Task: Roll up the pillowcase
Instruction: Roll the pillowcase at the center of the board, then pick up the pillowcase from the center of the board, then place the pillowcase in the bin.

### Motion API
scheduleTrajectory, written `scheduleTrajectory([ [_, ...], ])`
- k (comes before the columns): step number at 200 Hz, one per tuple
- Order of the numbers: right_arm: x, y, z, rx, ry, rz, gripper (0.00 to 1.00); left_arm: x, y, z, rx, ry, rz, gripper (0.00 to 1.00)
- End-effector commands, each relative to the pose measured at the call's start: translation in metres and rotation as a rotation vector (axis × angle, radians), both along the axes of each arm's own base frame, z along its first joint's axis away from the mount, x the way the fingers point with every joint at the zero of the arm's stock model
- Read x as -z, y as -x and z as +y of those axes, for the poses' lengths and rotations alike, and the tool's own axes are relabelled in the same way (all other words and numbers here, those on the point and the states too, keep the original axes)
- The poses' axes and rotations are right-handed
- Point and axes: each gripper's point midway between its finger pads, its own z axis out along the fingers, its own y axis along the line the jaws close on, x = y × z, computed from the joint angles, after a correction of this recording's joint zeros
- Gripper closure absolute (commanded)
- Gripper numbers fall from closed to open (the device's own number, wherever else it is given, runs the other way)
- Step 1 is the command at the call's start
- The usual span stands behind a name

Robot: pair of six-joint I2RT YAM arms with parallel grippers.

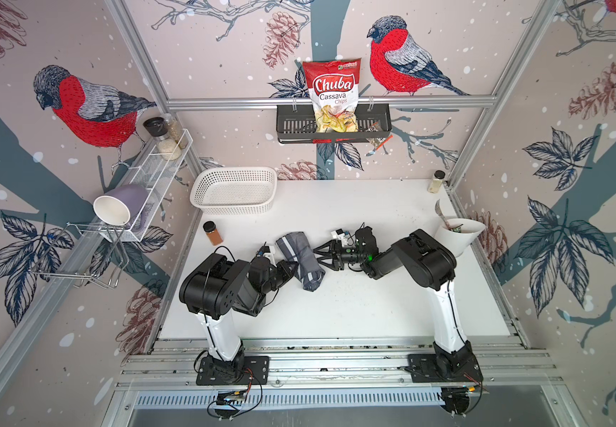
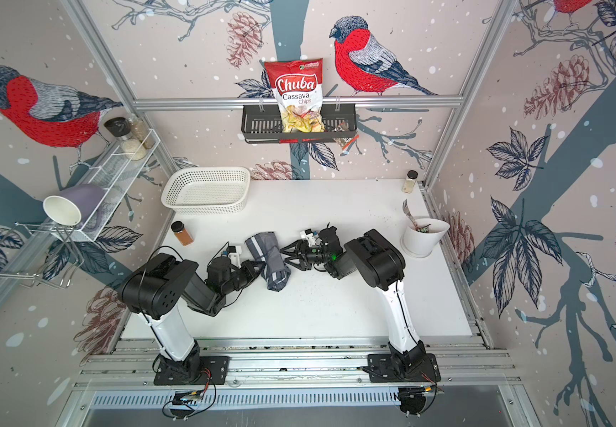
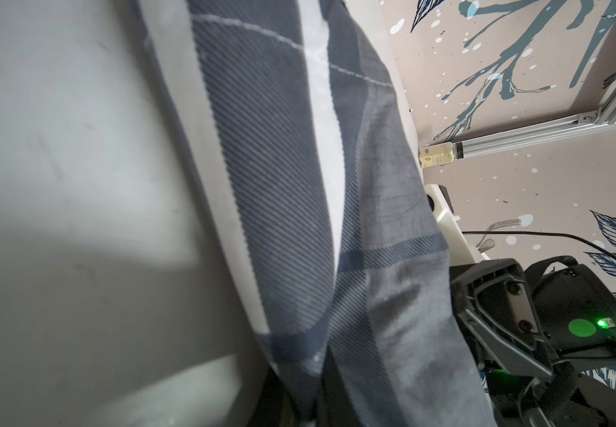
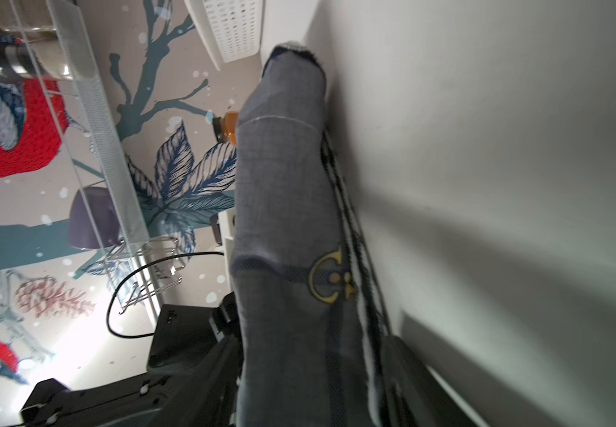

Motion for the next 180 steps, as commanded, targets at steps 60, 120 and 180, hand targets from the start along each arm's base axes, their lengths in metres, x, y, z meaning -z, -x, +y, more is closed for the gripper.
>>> scheduleTrajectory([
  [60,0.015,0.005,-0.119,0.201,0.622,-0.285,0.27,-0.021,-0.01,0.0,-0.015,0.002,-0.049,1.0],
  [120,-0.087,-0.004,-0.151,0.311,0.776,-0.765,0.17,-0.143,-0.08,-0.007,-0.062,0.002,-0.336,1.0],
  [180,-0.133,0.015,-0.17,0.348,0.779,-0.957,0.14,-0.217,-0.177,0.066,-0.255,-0.018,-0.507,1.0],
])
